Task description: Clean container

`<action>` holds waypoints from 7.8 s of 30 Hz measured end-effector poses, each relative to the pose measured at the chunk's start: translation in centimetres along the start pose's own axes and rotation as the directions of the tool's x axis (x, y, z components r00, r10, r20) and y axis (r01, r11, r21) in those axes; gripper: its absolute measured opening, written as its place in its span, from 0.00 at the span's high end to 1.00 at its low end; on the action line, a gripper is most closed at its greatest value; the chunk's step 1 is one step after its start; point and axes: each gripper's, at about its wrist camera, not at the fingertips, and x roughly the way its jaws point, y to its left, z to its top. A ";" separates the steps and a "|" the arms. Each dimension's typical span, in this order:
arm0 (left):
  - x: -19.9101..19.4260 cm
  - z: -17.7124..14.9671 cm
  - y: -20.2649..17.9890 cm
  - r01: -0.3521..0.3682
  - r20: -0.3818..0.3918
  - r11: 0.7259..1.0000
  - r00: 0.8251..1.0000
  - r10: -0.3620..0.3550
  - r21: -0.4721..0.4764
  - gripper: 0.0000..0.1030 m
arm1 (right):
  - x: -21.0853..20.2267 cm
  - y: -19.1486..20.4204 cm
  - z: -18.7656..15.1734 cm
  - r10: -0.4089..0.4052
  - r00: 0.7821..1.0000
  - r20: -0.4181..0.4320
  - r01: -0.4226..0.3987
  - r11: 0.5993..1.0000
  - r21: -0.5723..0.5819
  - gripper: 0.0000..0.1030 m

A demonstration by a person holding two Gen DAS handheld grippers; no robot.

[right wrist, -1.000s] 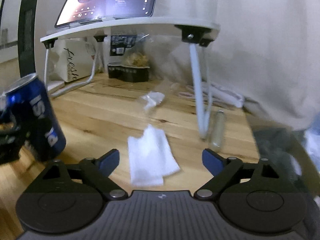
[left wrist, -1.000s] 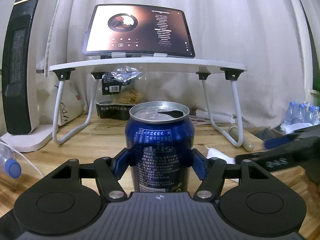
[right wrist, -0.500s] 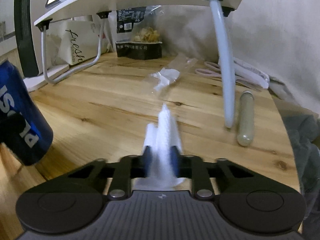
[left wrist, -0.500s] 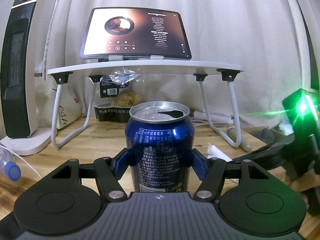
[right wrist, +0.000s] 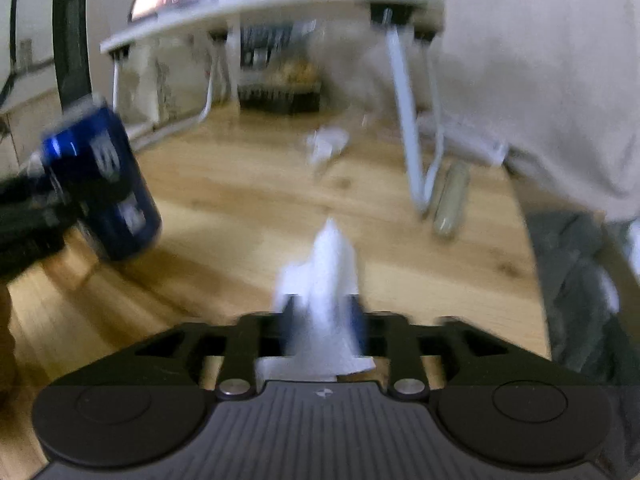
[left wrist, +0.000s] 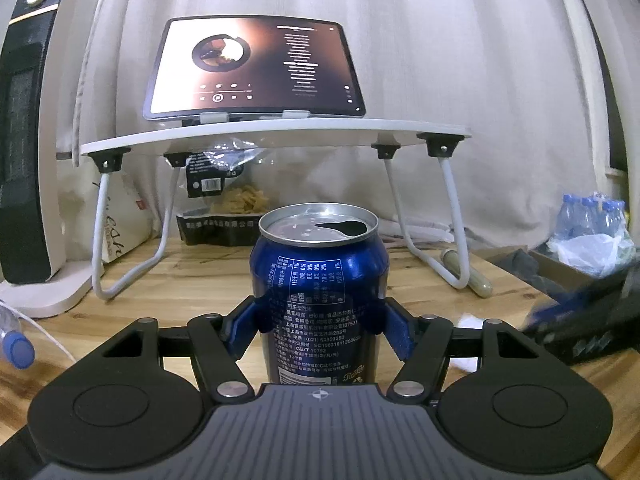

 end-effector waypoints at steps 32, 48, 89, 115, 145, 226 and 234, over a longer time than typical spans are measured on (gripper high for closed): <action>-4.2 -0.5 -2.1 0.211 0.193 0.969 0.953 -0.234 0.132 0.23 | 1.5 -2.7 5.1 0.673 0.718 0.176 -0.678 0.621 0.394 0.32; -3.8 -0.4 -1.9 0.277 0.151 0.956 0.945 -0.290 0.100 0.33 | 4.6 -5.5 3.3 0.735 0.658 0.167 -0.651 0.443 0.616 0.16; -3.7 -0.5 -1.7 0.211 0.158 0.973 0.962 -0.223 0.089 0.34 | 4.4 -2.7 1.1 0.727 0.648 0.227 -0.640 0.358 0.680 0.31; 0.0 -0.1 0.0 0.058 -0.028 0.998 0.998 -0.059 -0.038 0.35 | 1.3 -1.7 1.1 0.052 0.996 -0.067 -0.047 0.996 0.082 0.26; -0.6 -0.1 -0.6 0.073 0.006 0.997 0.997 -0.072 -0.006 0.35 | -5.3 0.4 6.4 0.273 0.948 0.165 -0.270 0.962 -0.038 0.89; -2.7 -0.1 -1.5 0.164 0.100 0.984 0.980 -0.171 0.070 0.35 | -2.7 1.6 6.5 0.405 0.905 0.133 -0.410 0.912 0.015 0.89; -2.5 -0.1 -1.2 0.157 0.090 0.986 0.983 -0.161 0.052 0.35 | -4.3 2.4 4.1 0.574 0.815 0.086 -0.579 0.813 0.061 0.89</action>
